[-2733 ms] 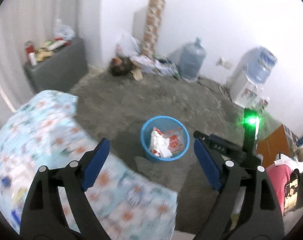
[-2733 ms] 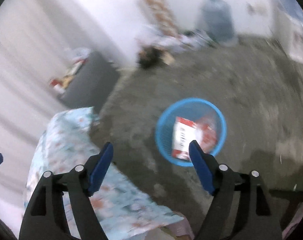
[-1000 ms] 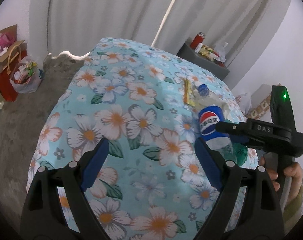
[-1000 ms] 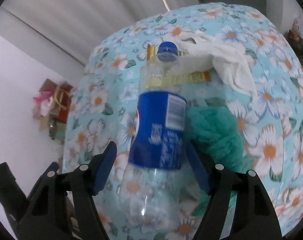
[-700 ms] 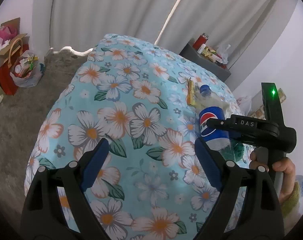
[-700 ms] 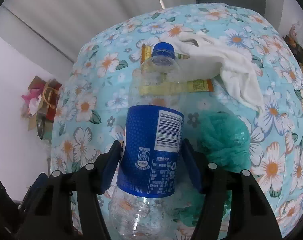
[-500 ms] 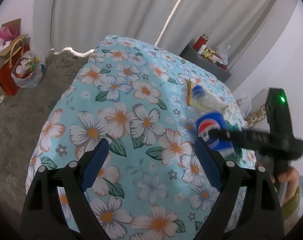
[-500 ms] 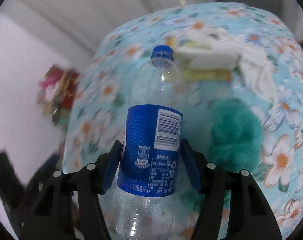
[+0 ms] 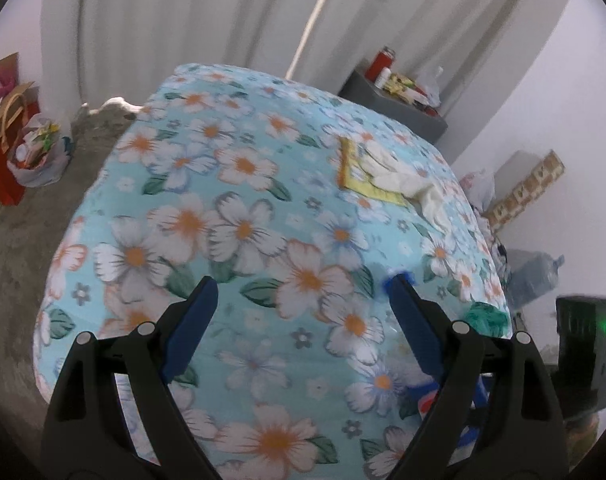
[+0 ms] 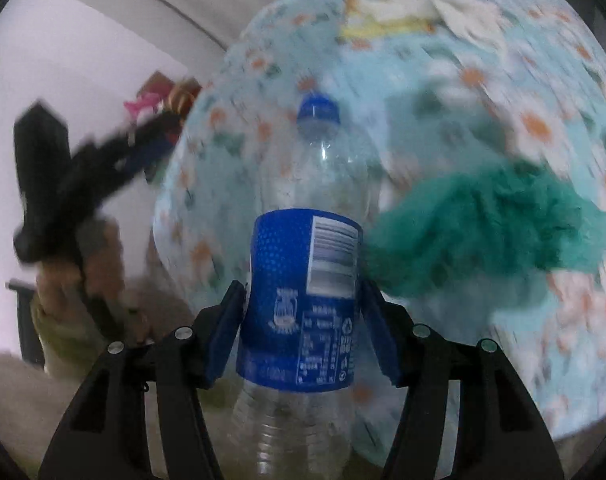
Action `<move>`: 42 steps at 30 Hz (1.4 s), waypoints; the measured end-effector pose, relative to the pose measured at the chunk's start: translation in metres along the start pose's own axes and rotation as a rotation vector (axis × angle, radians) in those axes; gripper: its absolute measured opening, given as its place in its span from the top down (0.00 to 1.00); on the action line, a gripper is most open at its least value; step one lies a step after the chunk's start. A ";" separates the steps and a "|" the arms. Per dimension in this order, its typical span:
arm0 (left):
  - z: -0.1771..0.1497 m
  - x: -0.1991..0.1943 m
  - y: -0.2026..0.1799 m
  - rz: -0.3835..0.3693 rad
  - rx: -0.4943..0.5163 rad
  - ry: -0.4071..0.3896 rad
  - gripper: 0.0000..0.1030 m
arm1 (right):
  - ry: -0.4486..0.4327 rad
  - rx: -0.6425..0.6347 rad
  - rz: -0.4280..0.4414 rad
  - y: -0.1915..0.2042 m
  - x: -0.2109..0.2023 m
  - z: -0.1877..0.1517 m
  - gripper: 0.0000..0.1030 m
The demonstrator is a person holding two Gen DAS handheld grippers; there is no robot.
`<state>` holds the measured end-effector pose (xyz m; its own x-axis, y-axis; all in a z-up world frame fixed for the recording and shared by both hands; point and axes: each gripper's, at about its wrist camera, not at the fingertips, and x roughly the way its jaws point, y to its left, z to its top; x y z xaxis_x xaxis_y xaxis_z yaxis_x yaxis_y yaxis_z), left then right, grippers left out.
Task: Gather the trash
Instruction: 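Grasp the green plastic bag with the left gripper while the right gripper holds the bottle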
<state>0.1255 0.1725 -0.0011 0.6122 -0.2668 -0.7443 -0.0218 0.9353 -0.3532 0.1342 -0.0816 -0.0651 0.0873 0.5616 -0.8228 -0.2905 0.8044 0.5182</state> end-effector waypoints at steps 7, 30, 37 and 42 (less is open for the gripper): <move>-0.001 0.023 -0.040 -0.044 0.075 0.054 0.20 | 0.037 0.050 -0.072 -0.044 -0.044 -0.060 0.44; -0.010 0.176 -0.284 -0.489 0.532 0.642 0.38 | -0.079 0.153 -0.059 -0.067 -0.047 -0.073 0.43; -0.010 0.217 -0.304 -0.557 0.430 0.763 0.66 | -0.085 0.154 -0.070 -0.065 -0.045 -0.074 0.42; -0.010 0.223 -0.297 -0.597 0.364 0.746 0.78 | -0.084 0.164 -0.057 -0.067 -0.043 -0.074 0.42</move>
<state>0.2603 -0.1668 -0.0683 -0.2069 -0.6727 -0.7104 0.4433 0.5828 -0.6810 0.0793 -0.1742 -0.0819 0.1807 0.5228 -0.8331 -0.1238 0.8524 0.5081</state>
